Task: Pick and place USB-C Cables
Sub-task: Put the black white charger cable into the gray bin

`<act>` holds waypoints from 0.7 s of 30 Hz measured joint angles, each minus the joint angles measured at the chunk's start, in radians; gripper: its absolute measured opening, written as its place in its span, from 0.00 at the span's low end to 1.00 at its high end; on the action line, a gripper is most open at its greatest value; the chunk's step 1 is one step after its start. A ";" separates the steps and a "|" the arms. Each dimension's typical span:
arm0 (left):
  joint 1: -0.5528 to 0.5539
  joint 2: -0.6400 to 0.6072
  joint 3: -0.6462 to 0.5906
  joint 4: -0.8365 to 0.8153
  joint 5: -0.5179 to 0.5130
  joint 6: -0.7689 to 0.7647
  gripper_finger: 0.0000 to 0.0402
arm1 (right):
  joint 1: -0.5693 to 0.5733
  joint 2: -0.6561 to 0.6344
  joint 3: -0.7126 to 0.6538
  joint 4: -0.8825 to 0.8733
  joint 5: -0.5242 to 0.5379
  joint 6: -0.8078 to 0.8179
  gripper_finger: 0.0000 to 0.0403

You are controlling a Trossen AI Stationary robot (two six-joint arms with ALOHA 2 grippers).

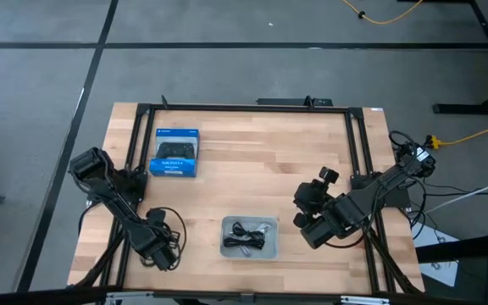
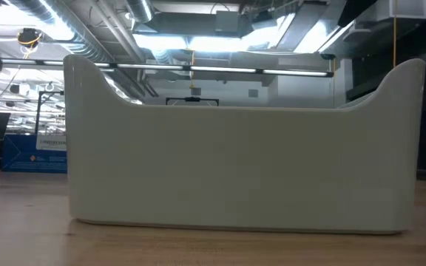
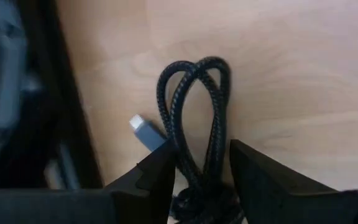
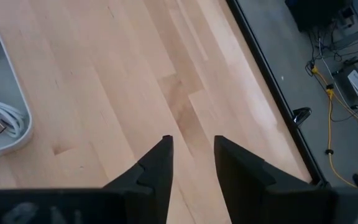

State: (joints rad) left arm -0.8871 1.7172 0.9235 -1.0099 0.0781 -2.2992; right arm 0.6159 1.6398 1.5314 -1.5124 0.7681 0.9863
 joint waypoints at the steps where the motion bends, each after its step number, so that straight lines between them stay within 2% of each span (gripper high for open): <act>1: 0.001 -0.002 -0.018 0.027 0.017 -0.004 0.36 | 0.000 0.000 0.000 0.000 0.000 0.000 0.30; 4: 0.002 -0.011 -0.060 0.099 0.033 -0.006 0.36 | 0.000 0.000 0.000 0.000 0.000 0.000 0.30; 9: 0.001 -0.006 -0.051 0.098 -0.005 -0.004 0.34 | 0.000 0.000 0.000 0.000 -0.001 -0.003 0.30; 12: 0.003 -0.002 -0.039 0.099 -0.010 0.013 0.25 | 0.000 0.000 0.000 0.000 -0.001 -0.004 0.30; 15: 0.003 -0.001 -0.026 0.101 -0.027 0.080 0.08 | 0.000 0.000 0.000 0.000 -0.001 -0.022 0.30; 17: 0.001 0.002 -0.004 0.073 -0.096 0.134 0.03 | 0.000 0.000 0.000 0.000 -0.001 -0.033 0.30; 21: 0.012 0.007 0.090 -0.041 -0.381 0.185 0.02 | 0.000 0.000 0.000 -0.001 -0.021 -0.051 0.30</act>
State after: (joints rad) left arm -0.8753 1.7244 1.0137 -1.0506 -0.3025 -2.1140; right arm 0.6159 1.6402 1.5313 -1.5131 0.7475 0.9349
